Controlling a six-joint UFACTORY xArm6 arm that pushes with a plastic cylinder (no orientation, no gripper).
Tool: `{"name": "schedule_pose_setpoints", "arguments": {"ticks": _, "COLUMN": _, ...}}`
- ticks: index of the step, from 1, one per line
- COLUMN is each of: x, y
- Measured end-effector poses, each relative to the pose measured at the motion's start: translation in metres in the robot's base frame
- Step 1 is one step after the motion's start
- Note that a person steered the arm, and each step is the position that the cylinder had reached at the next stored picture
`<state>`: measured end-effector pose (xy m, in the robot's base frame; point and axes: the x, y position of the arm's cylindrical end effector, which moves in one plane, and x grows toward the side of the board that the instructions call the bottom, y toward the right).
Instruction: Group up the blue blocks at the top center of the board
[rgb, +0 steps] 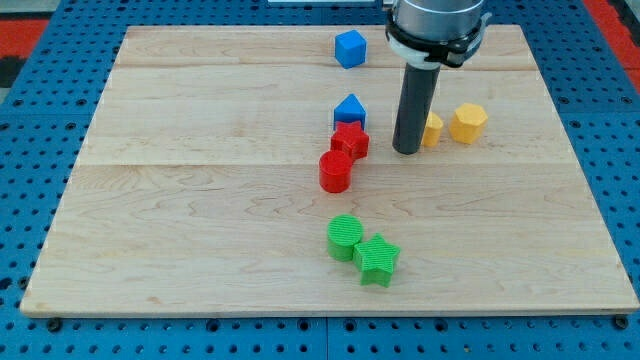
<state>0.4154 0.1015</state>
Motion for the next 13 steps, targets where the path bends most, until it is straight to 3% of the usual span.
{"name": "schedule_pose_setpoints", "arguments": {"ticks": 1, "x": -0.02, "y": 0.009}}
{"name": "schedule_pose_setpoints", "arguments": {"ticks": 3, "x": -0.01, "y": -0.016}}
{"name": "schedule_pose_setpoints", "arguments": {"ticks": 8, "x": -0.009, "y": -0.015}}
{"name": "schedule_pose_setpoints", "arguments": {"ticks": 11, "x": -0.071, "y": -0.076}}
{"name": "schedule_pose_setpoints", "arguments": {"ticks": 12, "x": -0.043, "y": -0.08}}
{"name": "schedule_pose_setpoints", "arguments": {"ticks": 13, "x": -0.037, "y": -0.126}}
